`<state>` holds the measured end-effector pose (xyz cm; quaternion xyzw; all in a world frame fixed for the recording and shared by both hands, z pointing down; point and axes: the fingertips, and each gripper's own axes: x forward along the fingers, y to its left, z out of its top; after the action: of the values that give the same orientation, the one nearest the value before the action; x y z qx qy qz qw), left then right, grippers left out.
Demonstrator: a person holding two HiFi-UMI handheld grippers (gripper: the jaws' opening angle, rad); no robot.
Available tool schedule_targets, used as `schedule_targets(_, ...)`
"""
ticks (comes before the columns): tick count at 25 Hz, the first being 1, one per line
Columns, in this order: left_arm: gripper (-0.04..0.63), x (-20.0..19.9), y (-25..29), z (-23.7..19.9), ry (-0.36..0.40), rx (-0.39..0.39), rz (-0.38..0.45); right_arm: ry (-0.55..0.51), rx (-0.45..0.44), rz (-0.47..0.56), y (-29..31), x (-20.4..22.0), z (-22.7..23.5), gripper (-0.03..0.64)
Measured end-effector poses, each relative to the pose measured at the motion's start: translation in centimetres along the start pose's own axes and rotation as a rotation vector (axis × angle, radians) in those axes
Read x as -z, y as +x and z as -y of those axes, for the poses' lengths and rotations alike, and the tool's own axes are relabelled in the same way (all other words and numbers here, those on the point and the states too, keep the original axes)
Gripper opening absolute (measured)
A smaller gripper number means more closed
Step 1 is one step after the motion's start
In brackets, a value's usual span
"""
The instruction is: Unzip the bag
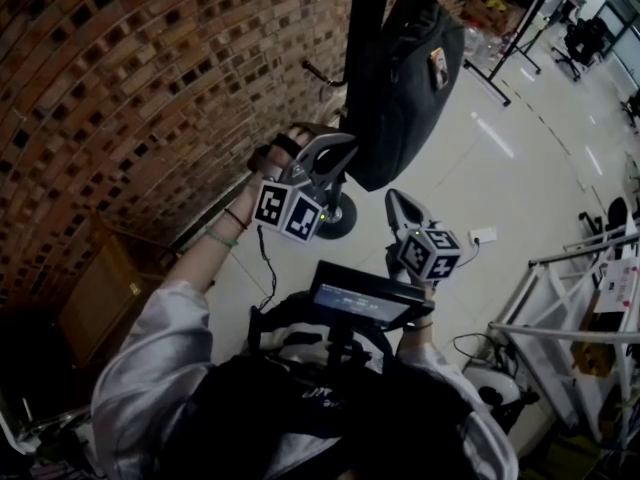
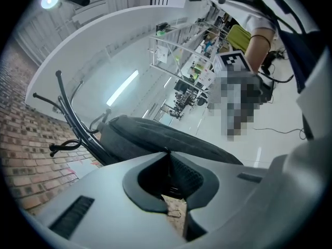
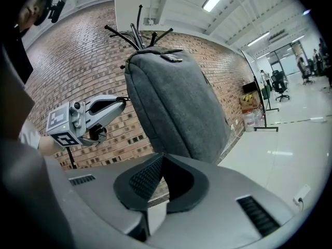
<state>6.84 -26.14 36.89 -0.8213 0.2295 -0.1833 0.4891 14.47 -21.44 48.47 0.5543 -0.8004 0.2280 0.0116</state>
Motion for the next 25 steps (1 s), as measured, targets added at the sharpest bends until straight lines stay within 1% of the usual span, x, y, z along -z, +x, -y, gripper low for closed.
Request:
schedule_targets(3, 0.018, 0.2, 0.0, 0.4, 0.031, 0.002, -0.006, 0.001, 0.003, -0.002, 0.0, 0.1, 0.1, -0.009)
schedule_targets(8, 0.018, 0.2, 0.1, 0.6, 0.052, 0.005, -0.007, 0.004, 0.002, -0.005, 0.0, 0.2, 0.3, -0.009)
schedule_targets(18, 0.018, 0.7, 0.3, 1.6, 0.182, 0.035, -0.026, 0.008, 0.002, -0.011, 0.0, 0.4, 0.4, -0.009)
schedule_targets(25, 0.018, 1.3, 0.4, 2.7, 0.207, 0.064, -0.040, 0.009, 0.003, -0.016, 0.0, 0.7, 0.4, -0.009)
